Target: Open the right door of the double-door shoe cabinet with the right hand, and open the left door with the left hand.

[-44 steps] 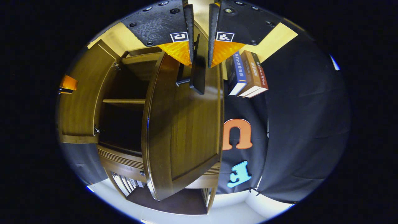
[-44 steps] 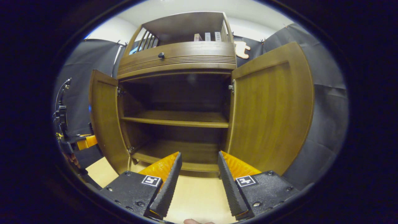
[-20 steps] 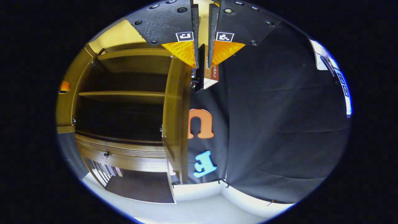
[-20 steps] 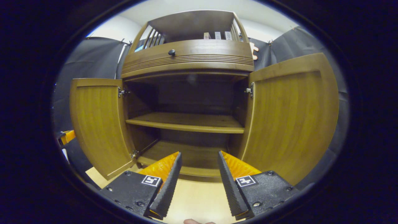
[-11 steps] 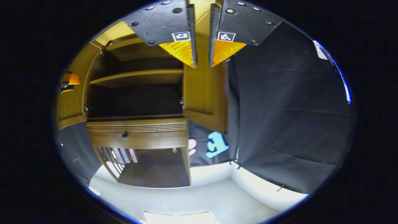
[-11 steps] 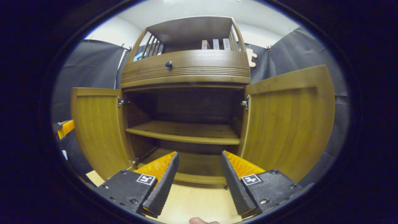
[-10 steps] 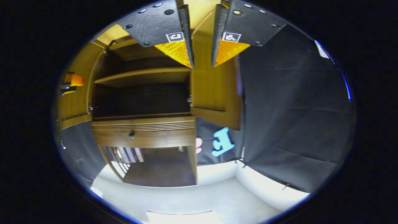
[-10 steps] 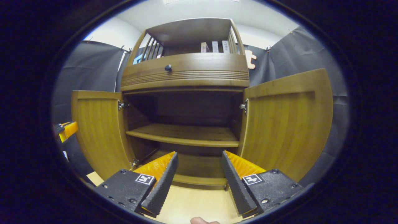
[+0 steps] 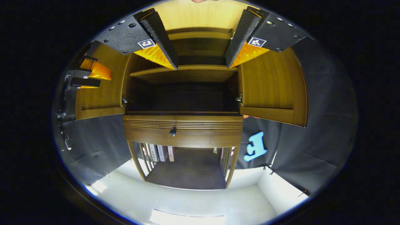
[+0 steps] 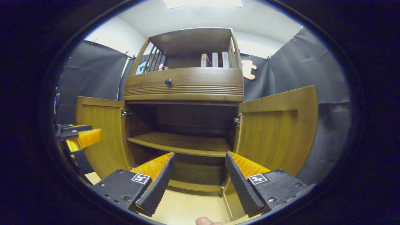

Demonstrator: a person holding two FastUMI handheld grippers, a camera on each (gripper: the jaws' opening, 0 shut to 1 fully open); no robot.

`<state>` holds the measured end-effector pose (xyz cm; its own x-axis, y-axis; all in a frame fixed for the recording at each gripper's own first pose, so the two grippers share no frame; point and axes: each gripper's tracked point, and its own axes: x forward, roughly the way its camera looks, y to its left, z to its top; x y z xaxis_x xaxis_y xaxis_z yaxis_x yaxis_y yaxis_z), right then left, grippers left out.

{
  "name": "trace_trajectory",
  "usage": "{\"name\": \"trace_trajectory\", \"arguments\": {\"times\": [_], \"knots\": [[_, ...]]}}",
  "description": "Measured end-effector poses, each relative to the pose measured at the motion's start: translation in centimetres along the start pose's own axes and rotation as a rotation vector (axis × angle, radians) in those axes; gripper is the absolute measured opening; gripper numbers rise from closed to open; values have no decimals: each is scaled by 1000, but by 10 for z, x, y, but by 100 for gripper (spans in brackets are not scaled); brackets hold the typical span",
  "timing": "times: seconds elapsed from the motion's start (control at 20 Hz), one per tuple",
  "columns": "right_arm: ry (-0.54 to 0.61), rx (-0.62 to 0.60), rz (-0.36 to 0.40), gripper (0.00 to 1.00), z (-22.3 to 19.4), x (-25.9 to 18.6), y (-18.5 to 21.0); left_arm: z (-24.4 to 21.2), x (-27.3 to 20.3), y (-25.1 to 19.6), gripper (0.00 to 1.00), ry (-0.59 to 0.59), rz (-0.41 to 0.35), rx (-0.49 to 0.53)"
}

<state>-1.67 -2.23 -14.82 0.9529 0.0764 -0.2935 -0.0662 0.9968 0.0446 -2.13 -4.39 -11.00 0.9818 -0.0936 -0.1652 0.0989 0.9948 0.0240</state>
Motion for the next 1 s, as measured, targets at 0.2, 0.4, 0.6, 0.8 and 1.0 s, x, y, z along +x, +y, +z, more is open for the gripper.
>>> {"name": "trace_trajectory", "arguments": {"times": [0.2, 0.4, 0.6, 0.8, 1.0], "knots": [[-15, -8, -14, 100, 7, -4, -11, 8, 1, -10, 100, -5, 6, 0], [-26, 10, 12, 100, 9, -6, -14, 8, -4, -16, 100, 14, 4, -3], [-14, 26, 0, 99, 8, -7, -27, 3, -15, -5, 96, 32, 16, 26], [-16, 14, 5, 100, 13, -10, -28, 14, -19, -7, 100, 17, 22, 36], [-6, 16, 8, 99, 14, -12, -28, 17, -22, -1, 96, 12, 38, 45]]}}
